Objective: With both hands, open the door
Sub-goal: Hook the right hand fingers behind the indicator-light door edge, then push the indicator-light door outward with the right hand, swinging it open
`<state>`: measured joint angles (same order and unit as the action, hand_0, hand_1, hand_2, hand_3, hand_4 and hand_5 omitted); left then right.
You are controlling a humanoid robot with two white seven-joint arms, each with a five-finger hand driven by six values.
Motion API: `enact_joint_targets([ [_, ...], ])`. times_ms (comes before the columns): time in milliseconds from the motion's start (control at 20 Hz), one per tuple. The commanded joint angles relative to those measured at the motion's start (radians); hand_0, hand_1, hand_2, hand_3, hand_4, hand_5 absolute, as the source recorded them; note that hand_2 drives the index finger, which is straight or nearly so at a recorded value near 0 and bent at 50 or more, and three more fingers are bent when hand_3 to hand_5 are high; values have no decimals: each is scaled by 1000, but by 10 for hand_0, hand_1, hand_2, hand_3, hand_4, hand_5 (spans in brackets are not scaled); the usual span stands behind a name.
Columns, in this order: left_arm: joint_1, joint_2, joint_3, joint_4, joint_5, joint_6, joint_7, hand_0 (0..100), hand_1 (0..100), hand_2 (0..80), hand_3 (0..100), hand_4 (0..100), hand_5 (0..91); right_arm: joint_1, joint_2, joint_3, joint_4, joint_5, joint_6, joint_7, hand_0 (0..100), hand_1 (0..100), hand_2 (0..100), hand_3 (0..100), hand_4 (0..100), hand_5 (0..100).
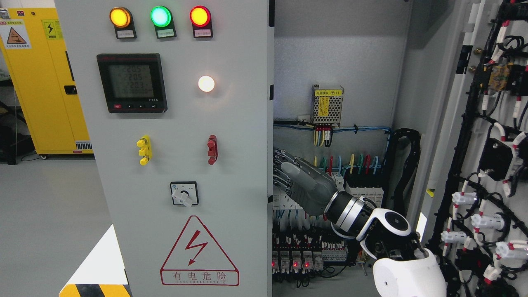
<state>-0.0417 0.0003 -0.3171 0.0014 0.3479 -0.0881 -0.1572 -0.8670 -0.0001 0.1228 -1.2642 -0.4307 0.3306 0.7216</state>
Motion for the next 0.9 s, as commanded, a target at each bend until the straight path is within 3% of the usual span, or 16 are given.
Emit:
enact_joint_targets([
  [0, 0, 9, 0, 32, 0, 1, -1, 120, 556, 0, 0, 0, 0, 0, -17, 0, -4, -8, 11, 10, 0, 500, 40, 0, 0, 0],
  [100, 0, 10, 0, 32, 0, 1, -1, 120, 556, 0, 0, 0, 0, 0, -18, 0, -7, -8, 10, 15, 0, 500, 40, 0, 0, 0],
  [250, -1, 10, 0, 32, 0, 1, -1, 120, 556, 0, 0, 0, 0, 0, -18, -2, -7, -8, 10, 58, 0, 500, 40, 0, 0, 0],
  [851, -3, -19, -2, 31, -1, 1, -1, 120, 556, 0, 0, 0, 0, 14, -24, -5, -36, -43, 1, 93, 0, 500, 40, 0, 0, 0],
])
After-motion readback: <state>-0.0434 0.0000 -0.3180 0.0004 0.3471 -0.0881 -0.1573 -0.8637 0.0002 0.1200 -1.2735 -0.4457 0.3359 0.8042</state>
